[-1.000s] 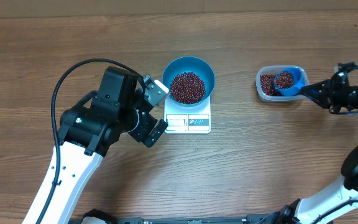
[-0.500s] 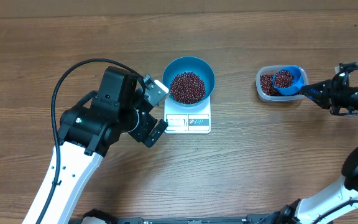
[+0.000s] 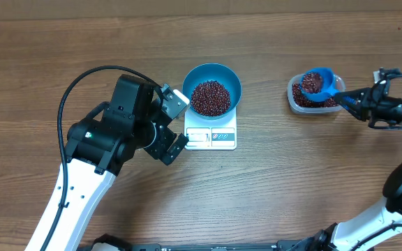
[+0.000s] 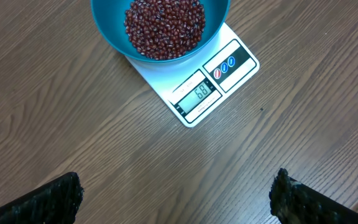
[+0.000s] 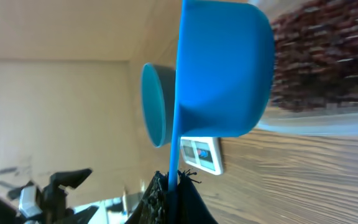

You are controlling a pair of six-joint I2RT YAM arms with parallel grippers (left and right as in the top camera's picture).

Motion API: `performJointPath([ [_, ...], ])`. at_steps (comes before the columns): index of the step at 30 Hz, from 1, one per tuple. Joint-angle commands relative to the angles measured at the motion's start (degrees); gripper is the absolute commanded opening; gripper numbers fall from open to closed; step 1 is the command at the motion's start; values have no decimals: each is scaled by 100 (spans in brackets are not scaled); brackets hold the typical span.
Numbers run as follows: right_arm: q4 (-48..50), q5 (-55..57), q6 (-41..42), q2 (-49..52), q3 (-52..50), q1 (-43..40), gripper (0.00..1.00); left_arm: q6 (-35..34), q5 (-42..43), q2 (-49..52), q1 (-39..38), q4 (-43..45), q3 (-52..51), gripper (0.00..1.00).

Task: Scoop item into bowl and weigh 150g on scale
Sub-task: 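Scoop more red beans from the tub with the right gripper, then carry the filled scoop over the teal bowl with the right gripper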

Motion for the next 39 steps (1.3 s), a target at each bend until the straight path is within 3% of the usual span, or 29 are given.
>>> performJointPath([
  [1,-37,-498,-302,-286,0,299,4,-79,59,-35,-9,-4,138,100],
  [15,68,-439,-299,-925,0,1729,4,-79,57,-35,-7,-4,138,99],
  [31,1578,833,-256,-944,22,3316,4,-79,57,-35,-7,-4,138,100],
  [39,2258,2063,-245,-977,85,3917,4,-79,57,-35,-7,-4,138,99],
])
